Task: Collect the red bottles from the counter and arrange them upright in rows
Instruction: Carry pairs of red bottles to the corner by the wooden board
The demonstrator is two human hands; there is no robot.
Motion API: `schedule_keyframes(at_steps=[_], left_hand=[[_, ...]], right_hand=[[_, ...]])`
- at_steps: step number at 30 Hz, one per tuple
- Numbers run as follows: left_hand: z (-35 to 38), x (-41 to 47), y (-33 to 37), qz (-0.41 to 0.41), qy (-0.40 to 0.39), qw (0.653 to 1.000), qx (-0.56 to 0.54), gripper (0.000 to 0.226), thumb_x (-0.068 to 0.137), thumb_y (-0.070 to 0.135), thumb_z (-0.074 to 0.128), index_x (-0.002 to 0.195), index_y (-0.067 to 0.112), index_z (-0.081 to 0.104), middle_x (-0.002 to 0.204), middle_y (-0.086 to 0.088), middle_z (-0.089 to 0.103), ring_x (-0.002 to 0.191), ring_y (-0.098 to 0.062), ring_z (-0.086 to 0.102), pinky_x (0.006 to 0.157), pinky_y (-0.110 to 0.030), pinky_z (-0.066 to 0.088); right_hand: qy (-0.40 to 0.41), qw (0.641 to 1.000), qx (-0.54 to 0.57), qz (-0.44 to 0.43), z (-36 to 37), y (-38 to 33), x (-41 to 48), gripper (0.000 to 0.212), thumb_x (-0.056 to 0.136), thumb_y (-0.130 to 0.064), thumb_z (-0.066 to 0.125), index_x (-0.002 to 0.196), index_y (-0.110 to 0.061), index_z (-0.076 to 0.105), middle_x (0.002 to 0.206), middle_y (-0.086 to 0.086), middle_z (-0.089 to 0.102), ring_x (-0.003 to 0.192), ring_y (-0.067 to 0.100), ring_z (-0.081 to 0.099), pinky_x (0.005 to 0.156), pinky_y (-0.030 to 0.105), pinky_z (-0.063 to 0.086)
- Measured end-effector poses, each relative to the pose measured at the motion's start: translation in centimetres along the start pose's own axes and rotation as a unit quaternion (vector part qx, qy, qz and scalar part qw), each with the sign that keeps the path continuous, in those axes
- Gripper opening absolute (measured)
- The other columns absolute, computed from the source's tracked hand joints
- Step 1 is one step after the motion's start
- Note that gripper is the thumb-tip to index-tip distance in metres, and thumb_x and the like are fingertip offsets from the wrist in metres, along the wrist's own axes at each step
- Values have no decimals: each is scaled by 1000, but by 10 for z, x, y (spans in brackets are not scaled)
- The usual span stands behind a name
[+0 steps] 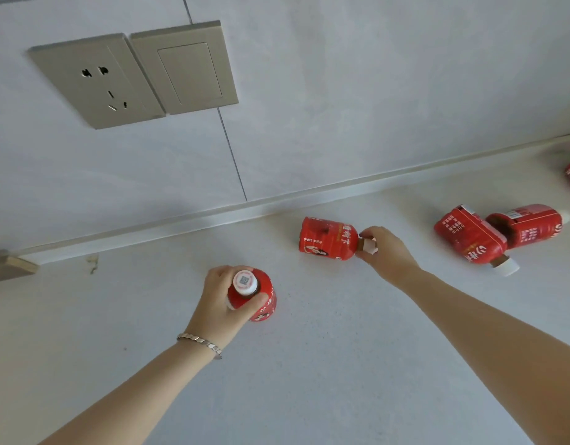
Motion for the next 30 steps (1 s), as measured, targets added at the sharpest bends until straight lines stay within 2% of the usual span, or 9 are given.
schedule_keyframes(at_steps=[3,6,10,14,19,23,25,27,30], left_hand=[[-9,4,-6,30,-5,995,93,52,60,58,59,97,22,64,101,-5,58,95,-16,52,79,-18,44],[-16,8,9,69,0,972,225,51,69,39,77,110,11,65,108,-10,62,102,-30,57,82,-37,49],[-6,11,28,88,-38,949,301,40,81,33,68,117,19,57,109,-3,56,106,-27,57,73,-33,44],[-1,16,25,33,-77,944,319,40,86,42,59,114,15,50,105,-4,55,103,-29,58,71,-27,35],[-16,-5,13,15,-15,945,327,42,87,51,53,109,15,46,106,-5,65,98,-30,61,67,-28,36],[-35,-53,-4,24,36,961,274,36,83,50,58,88,20,38,98,1,66,91,-27,64,62,-26,35],[-49,-77,-17,42,65,965,250,37,76,46,69,83,16,50,87,2,69,78,-25,67,49,-22,30],[-66,-100,-34,90,69,962,249,41,60,45,81,71,17,54,62,6,66,50,-17,64,40,-11,13],[-110,-129,-61,110,73,960,247,37,61,58,60,69,27,40,48,11,59,35,-10,55,44,-3,4]], right_hand=[[-50,998,-18,-34,7,-11,-23,24,76,-13,71,90,-16,52,97,4,54,84,21,51,71,25,38],[-40,996,-49,-63,2,-34,-53,32,76,-17,71,100,-16,50,98,0,43,80,20,51,69,23,39],[-78,983,-115,-118,1,-62,-94,38,79,-23,67,113,-17,52,101,-6,37,86,23,58,72,25,47],[-105,975,-156,-122,18,-79,-124,43,87,-30,61,125,-16,46,117,3,43,93,28,63,77,30,51],[-8,942,-327,-74,16,-95,-119,44,99,-42,34,133,-14,36,126,8,45,87,30,63,64,30,42],[-20,951,-308,-27,19,-97,-114,43,98,-39,39,128,-8,38,124,9,51,99,33,62,67,32,41],[-32,947,-318,-32,26,-106,-120,42,97,-37,43,126,-7,40,123,9,52,100,34,62,68,33,41],[-37,940,-337,-34,35,-121,-133,43,96,-38,45,125,-6,41,123,9,51,100,33,63,71,34,44],[-49,948,-314,-20,59,-156,-160,42,94,-42,46,122,-10,46,121,5,54,103,31,62,78,33,47]])
Point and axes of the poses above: each hand's wrist, its own x-axis towards the middle knuckle, its own z-axis out of the palm, y = z × x, the point moved 6 cm from there along x, towards the middle knuckle
